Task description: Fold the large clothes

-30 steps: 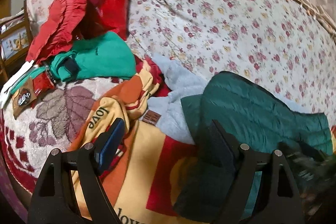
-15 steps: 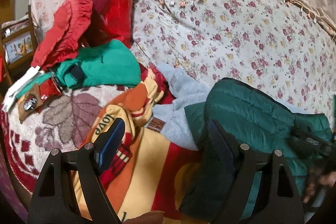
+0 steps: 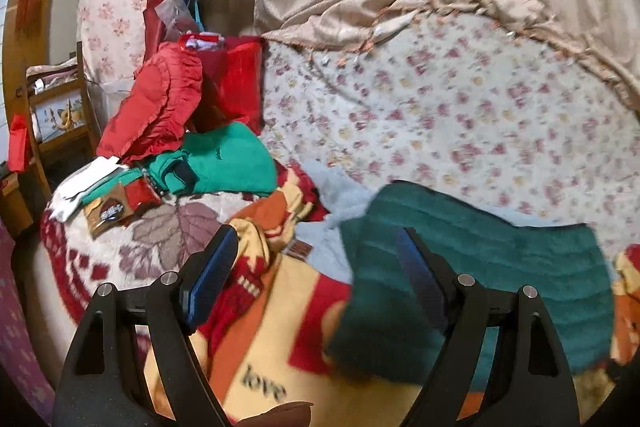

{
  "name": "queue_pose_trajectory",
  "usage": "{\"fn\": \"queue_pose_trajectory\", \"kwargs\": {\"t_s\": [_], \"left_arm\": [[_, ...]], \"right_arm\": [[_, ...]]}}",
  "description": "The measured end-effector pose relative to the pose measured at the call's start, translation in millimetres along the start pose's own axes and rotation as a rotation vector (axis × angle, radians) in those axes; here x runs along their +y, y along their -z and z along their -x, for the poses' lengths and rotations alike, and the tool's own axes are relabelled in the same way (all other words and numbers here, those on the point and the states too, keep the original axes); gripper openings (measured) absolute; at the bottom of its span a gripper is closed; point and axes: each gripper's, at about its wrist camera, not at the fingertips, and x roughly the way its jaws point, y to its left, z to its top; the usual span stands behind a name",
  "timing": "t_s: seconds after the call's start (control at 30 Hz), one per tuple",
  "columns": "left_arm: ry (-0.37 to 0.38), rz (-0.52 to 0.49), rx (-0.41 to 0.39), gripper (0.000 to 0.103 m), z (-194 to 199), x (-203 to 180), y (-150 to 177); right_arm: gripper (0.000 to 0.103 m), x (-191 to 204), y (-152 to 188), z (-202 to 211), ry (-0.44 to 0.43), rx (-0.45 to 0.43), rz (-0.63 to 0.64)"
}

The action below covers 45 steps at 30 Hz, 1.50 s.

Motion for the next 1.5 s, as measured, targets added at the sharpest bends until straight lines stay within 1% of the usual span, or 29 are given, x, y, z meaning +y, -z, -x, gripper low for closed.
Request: {"fn": "queue_pose_trajectory", "kwargs": {"t_s": [0.1,0.17,0.23,0.3,0.37,0.43,0.5,0.63,0.77,0.93,1.03,1.17,1.33,1.5], "left_arm": [[-0.001,-0.048,-0.028,0.086,42.4,-13.7,3.6],[0.016,-0.079,-0.038,0.095,71.6,-23.5,4.4],[0.048,-0.078,-0.056,0.101,98.3,-28.6,7.1],[0.076,-0.06,-0.072,0.102,122.1,-31.5,13.4],[0.097,-0.06,-0.065,0.102,133.3,-36.1,20.6],[0.121,-0.092,-0.024,0.102,137.5,-44.3,29.6],[0.129,-0.124,0.013,0.102,139.3,-51.0,37.1],[0.156,-0.162,0.064,0.102,150.5,-60.7,56.0],[0.191,-0.195,0.115,0.102,158.4,-67.7,73.5],[0.203,-0.232,0.141,0.102,164.9,-73.4,86.3],[0.194,-0.24,0.134,0.102,169.4,-72.8,87.3],[0.192,-0.232,0.13,0.102,172.0,-68.1,86.6],[0.202,-0.216,0.162,0.102,168.7,-65.2,87.7],[0.208,-0.223,0.177,0.102,165.0,-66.9,91.4]], "right_arm": [[0.102,5.2,12.7,11.9,-0.031,-0.001,0.001],[0.102,13.5,17.3,19.2,-0.054,-0.011,0.013],[0.102,21.1,23.2,29.1,-0.075,-0.022,0.028],[0.102,27.7,29.3,38.8,-0.09,-0.029,0.051],[0.102,33.1,34.3,48.4,-0.083,-0.044,0.087],[0.102,35.8,38.3,56.3,-0.064,-0.061,0.118],[0.102,36.2,40.4,65.3,-0.045,-0.084,0.139],[0.102,36.4,41.0,78.6,-0.024,-0.114,0.147],[0.102,36.1,41.4,87.2,-0.012,-0.125,0.14],[0.102,38.5,46.4,93.2,0.004,-0.123,0.146],[0.102,43.0,49.2,95.5,0.004,-0.119,0.16],[0.102,50.7,52.7,99.3,0.011,-0.125,0.19],[0.102,54.5,56.6,98.2,0.029,-0.116,0.209],[0.102,54.4,59.2,91.8,0.06,-0.091,0.211]]}}
